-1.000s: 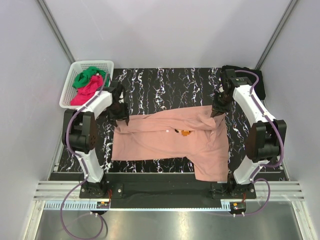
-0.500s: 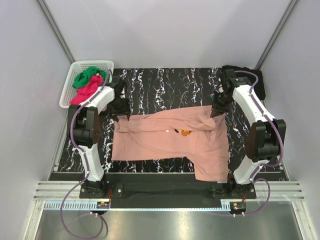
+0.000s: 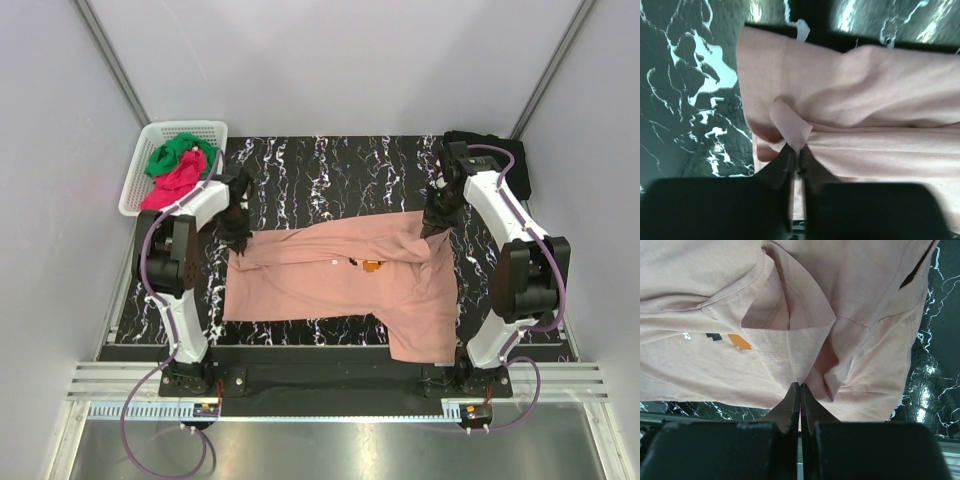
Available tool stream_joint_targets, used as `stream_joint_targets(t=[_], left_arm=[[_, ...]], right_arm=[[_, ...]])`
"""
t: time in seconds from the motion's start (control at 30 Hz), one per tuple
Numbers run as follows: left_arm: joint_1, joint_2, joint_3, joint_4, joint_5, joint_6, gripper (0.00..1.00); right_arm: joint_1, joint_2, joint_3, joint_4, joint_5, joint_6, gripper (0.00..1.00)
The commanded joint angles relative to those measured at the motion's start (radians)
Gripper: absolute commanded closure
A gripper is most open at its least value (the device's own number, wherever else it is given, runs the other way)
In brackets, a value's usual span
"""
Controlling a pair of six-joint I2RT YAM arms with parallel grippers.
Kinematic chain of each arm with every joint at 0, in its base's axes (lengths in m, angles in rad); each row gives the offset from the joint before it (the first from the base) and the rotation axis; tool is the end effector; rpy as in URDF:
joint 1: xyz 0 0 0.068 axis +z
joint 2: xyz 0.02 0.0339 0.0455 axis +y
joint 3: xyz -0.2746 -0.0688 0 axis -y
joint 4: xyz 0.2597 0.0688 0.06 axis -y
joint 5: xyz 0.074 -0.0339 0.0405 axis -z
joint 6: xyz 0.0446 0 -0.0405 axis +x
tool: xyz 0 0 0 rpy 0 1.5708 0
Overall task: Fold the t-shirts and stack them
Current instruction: Fold the tshirt
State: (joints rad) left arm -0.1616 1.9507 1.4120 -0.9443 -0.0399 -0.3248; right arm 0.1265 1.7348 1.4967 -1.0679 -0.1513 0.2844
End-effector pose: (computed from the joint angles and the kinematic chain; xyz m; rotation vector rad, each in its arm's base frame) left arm 0.3812 -0.0603 0.1687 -0.2510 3.0363 0.0268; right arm 0.3585 0.0524 0.2675 0.1995 2.8922 0.2939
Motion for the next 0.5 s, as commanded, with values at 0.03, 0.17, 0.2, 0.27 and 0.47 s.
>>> stream_joint_targets(t=[0.03,0.17,0.2,0.27,0.47], left_arm=[[0.005,-0.088,-0.005,0.002,-0.054,-0.003,1.0],[0.007,-0.145,0.019,-0.001,-0.103,-0.007,1.0],[0.007,-0.176,0.027,-0.004,-0.11,-0.005,1.0],[0.007,-0.205,0.051,-0.014,-0.135,-0.007,1.0],[0.027,-0.283,0.159,-0.079,-0.17,-0.014,1.0]], right_arm=[[0.009,-0.024,-0.003,0.014,0.016,0.002,1.0],[0.007,-0.046,0.007,0.014,0.059,0.01,1.0],[0.009,-0.05,0.014,0.013,0.064,0.012,1.0],[0.009,-0.058,0.022,0.011,0.084,0.016,1.0],[0.007,-0.093,0.068,0.009,0.179,0.024,1.0]])
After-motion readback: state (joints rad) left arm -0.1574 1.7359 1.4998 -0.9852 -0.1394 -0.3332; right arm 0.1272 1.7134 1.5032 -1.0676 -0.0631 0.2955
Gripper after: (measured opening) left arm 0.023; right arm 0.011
